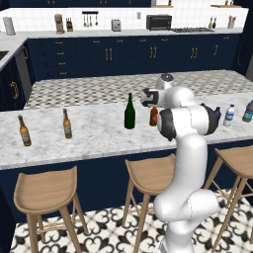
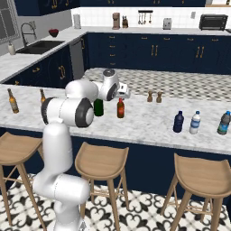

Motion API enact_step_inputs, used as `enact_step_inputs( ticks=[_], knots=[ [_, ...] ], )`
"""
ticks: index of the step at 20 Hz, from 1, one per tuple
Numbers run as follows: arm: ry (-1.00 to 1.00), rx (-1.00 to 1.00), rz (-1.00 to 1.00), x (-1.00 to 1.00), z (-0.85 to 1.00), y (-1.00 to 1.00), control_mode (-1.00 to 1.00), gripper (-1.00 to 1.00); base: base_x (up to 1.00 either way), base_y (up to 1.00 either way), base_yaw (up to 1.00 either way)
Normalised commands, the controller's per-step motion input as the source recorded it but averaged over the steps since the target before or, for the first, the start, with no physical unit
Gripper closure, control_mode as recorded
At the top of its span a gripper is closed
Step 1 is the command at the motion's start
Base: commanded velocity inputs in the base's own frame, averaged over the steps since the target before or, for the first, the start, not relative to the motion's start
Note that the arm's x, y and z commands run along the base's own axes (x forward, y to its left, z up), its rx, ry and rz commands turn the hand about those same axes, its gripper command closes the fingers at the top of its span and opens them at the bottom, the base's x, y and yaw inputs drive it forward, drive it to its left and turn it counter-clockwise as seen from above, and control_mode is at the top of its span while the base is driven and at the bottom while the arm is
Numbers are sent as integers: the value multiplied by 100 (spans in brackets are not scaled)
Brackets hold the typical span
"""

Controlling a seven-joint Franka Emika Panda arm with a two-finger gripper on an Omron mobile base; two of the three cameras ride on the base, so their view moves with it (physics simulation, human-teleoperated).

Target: Move the plastic bottles in the middle to the plastics group, and the glass bottles in the middle to the glass group.

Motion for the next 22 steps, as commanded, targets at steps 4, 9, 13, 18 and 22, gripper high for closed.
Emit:
enact_step_inputs(
  ticks=[4, 9, 13, 18, 22],
  knots=[
    [0, 0, 0, 12, -16, 0, -100, -100, 0, 0, 0],
    [0, 0, 0, 14, -23, 0, -100, -100, 0, 0, 0],
    [0, 0, 0, 14, -24, 0, -100, -100, 0, 0, 0],
    [0, 0, 0, 9, -15, -2, -100, -100, 0, 0, 0],
    [0, 0, 0, 3, -3, -10, -100, -100, 0, 0, 0]
  ],
)
